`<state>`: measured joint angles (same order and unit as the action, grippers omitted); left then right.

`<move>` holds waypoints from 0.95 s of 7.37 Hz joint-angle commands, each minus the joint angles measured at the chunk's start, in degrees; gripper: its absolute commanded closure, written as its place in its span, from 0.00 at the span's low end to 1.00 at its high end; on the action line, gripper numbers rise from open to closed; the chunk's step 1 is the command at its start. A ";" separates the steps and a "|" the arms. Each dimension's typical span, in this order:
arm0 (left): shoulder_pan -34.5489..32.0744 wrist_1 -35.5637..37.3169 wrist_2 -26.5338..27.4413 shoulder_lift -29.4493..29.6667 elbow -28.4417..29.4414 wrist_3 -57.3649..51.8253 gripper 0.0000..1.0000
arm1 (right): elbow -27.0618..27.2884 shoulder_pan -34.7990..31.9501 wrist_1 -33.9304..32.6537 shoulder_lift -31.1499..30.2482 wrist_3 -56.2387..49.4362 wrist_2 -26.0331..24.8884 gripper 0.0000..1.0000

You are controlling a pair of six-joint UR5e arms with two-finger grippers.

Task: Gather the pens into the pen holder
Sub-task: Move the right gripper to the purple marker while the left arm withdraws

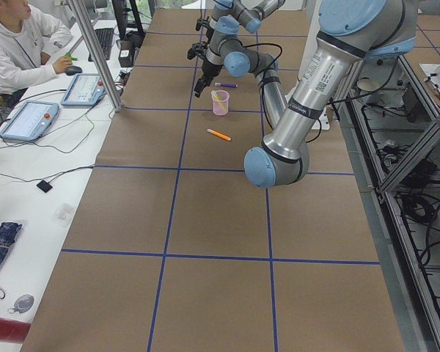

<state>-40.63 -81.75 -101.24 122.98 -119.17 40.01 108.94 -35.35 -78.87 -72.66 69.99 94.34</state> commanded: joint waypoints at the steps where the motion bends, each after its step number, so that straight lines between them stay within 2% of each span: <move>1: -0.06 -0.07 -0.01 0.33 -0.10 0.07 0.00 | -1.80 7.65 0.03 0.59 1.73 -6.54 0.16; 3: 0.20 -0.07 0.08 0.59 -0.01 0.25 0.00 | -2.24 8.98 0.21 0.68 1.81 -6.54 0.34; 6: 0.38 -0.16 0.08 0.59 -0.01 0.42 0.00 | -4.17 9.25 0.12 1.03 1.55 -6.54 0.36; 7: 0.38 -0.16 0.08 0.68 -0.01 0.42 0.00 | -6.26 9.25 0.21 3.03 1.72 -6.45 0.36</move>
<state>-40.28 -81.91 -101.16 123.60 -119.18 40.42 104.51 -26.15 -78.70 -71.23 71.60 87.82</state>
